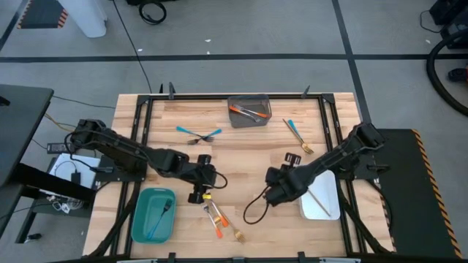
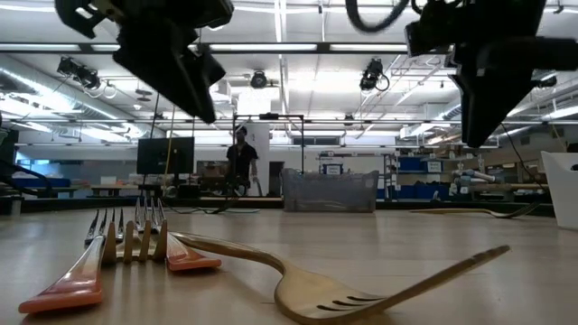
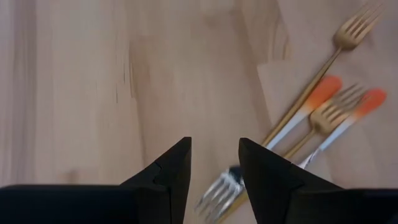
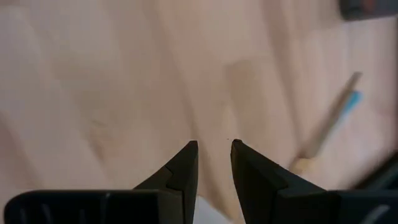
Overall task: Sort silverware by color (type)
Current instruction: Put the gold fork into the white bin
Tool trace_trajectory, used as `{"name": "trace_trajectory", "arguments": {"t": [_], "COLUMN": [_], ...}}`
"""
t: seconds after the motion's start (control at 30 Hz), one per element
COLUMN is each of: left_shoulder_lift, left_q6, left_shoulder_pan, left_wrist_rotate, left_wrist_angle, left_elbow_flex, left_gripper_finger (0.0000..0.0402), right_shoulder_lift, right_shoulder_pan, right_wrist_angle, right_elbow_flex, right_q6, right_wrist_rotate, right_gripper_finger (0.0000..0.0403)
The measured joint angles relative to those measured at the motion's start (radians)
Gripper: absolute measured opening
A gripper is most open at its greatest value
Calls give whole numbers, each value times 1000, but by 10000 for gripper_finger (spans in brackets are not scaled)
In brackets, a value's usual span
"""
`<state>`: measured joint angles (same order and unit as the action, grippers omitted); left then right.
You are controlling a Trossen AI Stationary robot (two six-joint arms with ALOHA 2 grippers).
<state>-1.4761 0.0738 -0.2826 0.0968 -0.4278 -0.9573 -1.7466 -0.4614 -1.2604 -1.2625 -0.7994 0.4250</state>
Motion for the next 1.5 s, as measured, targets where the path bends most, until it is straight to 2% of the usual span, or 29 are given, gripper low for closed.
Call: {"name": "trace_trajectory", "arguments": {"t": [0.13,0.43,0.7,0.9,1.17,1.5], "left_shoulder_lift": [0,0,-1,-3,-3,-2], "left_q6": [32,53,28,-20,8,-9], "left_shoulder_pan": [-17,-100,-166,-169,-139,-133], "left_wrist_rotate": [32,98,137,137,137,136], "left_wrist_angle": [-49,-74,-61,95,276,510], "left_elbow_flex": [0,0,0,94,232,321], "left_gripper_finger": [142,142,142,142,142,142], "right_shoulder_lift": [0,6,147,303,464,523], "right_shoulder_pan": [31,110,191,251,334,503], "right_wrist_angle": [-59,-18,192,303,336,340], "right_elbow_flex": [1,39,153,251,372,437], "right_q6": [51,231,348,357,346,310], "right_wrist_rotate": [28,13,-37,-84,-110,-135], "right_gripper_finger": [102,101,81,78,77,77]}}
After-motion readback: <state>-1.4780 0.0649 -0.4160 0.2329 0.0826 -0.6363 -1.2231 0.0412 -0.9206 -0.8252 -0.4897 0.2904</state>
